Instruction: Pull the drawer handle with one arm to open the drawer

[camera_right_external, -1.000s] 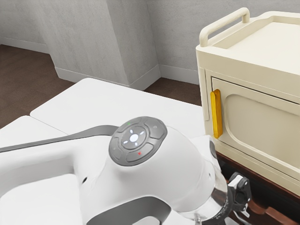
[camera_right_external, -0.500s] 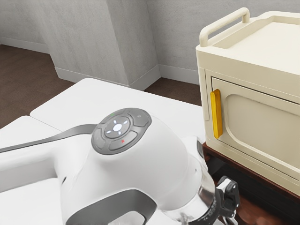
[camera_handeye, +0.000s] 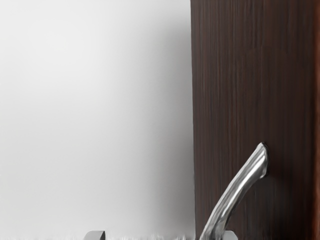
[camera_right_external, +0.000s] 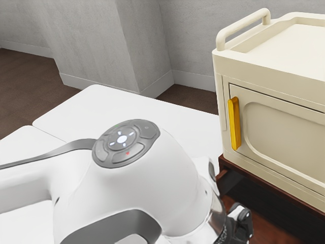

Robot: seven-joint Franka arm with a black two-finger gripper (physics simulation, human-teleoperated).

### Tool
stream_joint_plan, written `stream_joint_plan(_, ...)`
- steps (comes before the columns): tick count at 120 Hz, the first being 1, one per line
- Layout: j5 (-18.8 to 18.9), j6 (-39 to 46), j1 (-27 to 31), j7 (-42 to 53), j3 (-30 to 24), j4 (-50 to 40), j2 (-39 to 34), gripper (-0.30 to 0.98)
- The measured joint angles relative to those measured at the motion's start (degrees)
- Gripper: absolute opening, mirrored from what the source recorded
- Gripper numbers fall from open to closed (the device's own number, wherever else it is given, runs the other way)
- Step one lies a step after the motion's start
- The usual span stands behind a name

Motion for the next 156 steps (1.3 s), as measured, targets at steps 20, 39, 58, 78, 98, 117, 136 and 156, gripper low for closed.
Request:
stream_joint_plan(20, -0.8, -1.6, -0.2, 0.3, 0.0, 0.0, -0.8, 0.23)
stream_joint_plan(39, -2.0, -3.1, -0.2, 0.5, 0.0, 0.0, -1.5, 0.23)
stream_joint_plan(58, -2.7, -4.4, -0.2, 0.7, 0.0, 0.0, -2.0, 0.24)
stream_joint_plan(78, -3.7, -5.9, -0.1, 0.8, 0.0, 0.0, -2.7, 0.24)
stream_joint_plan(98, -4.1, -7.2, -0.1, 0.9, 0.0, 0.0, -3.3, 0.24)
stream_joint_plan(117, -4.9, -8.4, 0.0, 1.0, 0.0, -0.1, -4.2, 0.25)
stream_joint_plan(136, -5.5, -9.1, 0.0, 1.0, 0.0, -0.5, -4.9, 0.25)
stream_joint_plan(156, -5.7, -9.7, -0.1, 1.1, 0.0, -0.6, -5.3, 0.26)
